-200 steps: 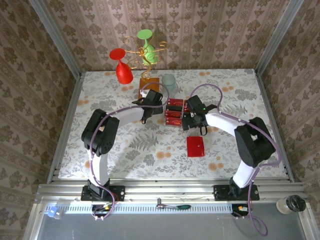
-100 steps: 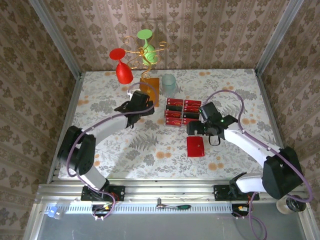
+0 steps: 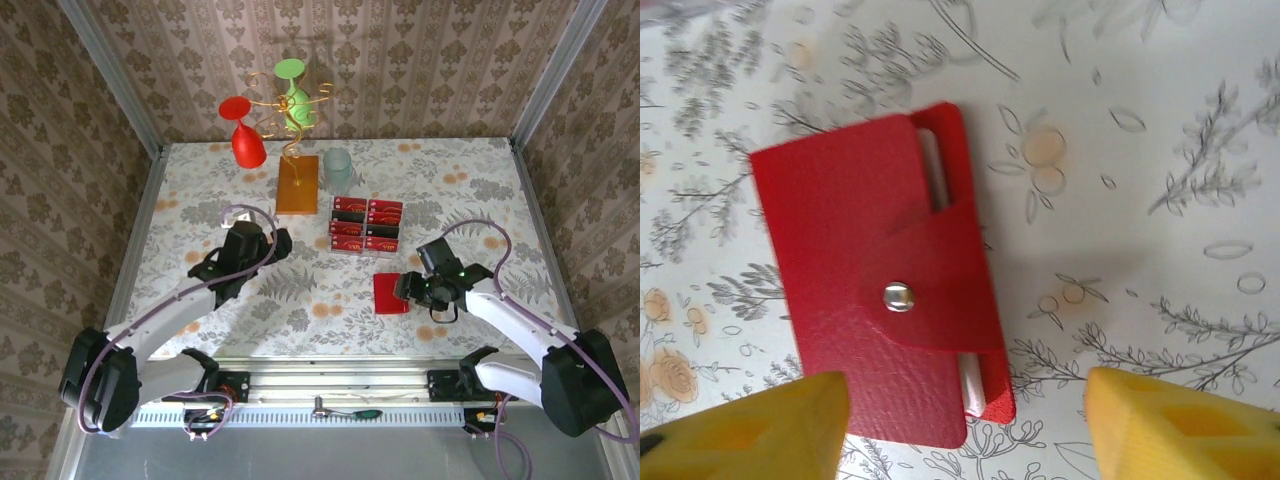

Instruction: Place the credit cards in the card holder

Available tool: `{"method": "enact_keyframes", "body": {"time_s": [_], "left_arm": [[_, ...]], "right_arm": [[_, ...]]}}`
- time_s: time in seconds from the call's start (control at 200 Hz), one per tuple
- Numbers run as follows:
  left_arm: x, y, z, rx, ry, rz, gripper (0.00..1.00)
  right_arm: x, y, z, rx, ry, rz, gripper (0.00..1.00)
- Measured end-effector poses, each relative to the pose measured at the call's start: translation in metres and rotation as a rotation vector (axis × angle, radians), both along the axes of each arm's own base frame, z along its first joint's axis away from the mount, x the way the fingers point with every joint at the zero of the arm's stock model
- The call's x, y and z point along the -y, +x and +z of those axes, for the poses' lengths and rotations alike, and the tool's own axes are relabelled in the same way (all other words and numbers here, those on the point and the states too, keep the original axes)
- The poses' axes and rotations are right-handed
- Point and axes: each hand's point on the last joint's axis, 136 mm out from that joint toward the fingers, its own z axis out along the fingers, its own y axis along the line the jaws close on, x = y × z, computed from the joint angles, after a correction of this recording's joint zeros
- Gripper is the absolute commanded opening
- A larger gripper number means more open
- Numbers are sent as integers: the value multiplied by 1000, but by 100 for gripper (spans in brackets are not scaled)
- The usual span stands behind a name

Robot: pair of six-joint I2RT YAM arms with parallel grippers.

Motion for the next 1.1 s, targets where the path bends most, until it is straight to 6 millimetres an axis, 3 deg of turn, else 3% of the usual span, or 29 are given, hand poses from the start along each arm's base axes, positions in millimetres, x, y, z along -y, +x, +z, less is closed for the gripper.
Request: {"method": "enact_keyframes", "body": {"time_s": [0.18,0.445,0.715,0.93,1.1], "left_arm": [[23,-10,-6,-33,-53,-78,100],[53,-26,-42,-145,-36,-173,100],[70,-23,-33,-130,-50,-205,100],[73,-22,-29,-121,-56,-212,100],[74,-22,-28,-121,-58,-214,100]], "right_arm": [[-6,-6,-15,-63,78,-24,56],[-16,-1,-20,-77,148,-19,55],[-19,-8,-28,-99,200,-16,53],[-17,-9,-30,-97,218,-26,39],[-22,-11,-31,-95,257,-13,16]]}}
